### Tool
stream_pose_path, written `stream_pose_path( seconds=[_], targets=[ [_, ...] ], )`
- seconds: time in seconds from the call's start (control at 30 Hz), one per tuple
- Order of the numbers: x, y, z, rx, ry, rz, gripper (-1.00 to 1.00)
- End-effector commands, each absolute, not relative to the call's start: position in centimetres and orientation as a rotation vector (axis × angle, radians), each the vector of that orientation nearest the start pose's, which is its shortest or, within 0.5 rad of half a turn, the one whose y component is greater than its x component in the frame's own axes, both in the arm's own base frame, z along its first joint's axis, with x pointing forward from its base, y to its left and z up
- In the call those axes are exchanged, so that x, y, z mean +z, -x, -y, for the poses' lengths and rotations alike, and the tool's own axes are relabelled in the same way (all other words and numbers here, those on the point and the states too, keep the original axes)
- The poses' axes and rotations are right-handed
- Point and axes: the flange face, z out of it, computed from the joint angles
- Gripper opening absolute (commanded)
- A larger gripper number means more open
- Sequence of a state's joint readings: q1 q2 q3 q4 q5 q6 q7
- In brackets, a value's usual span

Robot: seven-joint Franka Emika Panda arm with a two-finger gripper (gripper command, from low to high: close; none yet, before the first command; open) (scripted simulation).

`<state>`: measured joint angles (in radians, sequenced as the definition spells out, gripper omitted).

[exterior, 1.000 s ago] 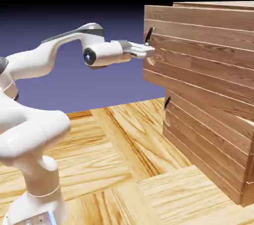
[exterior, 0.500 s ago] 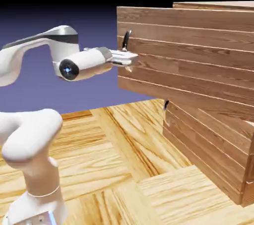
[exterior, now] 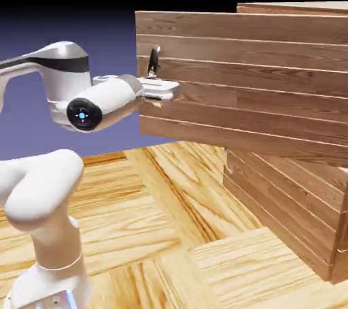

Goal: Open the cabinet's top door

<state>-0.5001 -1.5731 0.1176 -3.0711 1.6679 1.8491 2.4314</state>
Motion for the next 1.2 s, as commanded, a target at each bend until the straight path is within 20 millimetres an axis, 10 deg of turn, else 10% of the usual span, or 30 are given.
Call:
stream_pose_path(
  seconds=[0.0,0.47,1.17],
  targets=[
    [53.0,-19.9,-0.1,1.229,0.023,-1.715,-1.0],
    [53.0,-16.3,9.0,1.366,0.188,-1.743,-1.0],
    [53.0,-14.6,29.8,1.649,0.565,-1.767,-1.0]
  ],
)
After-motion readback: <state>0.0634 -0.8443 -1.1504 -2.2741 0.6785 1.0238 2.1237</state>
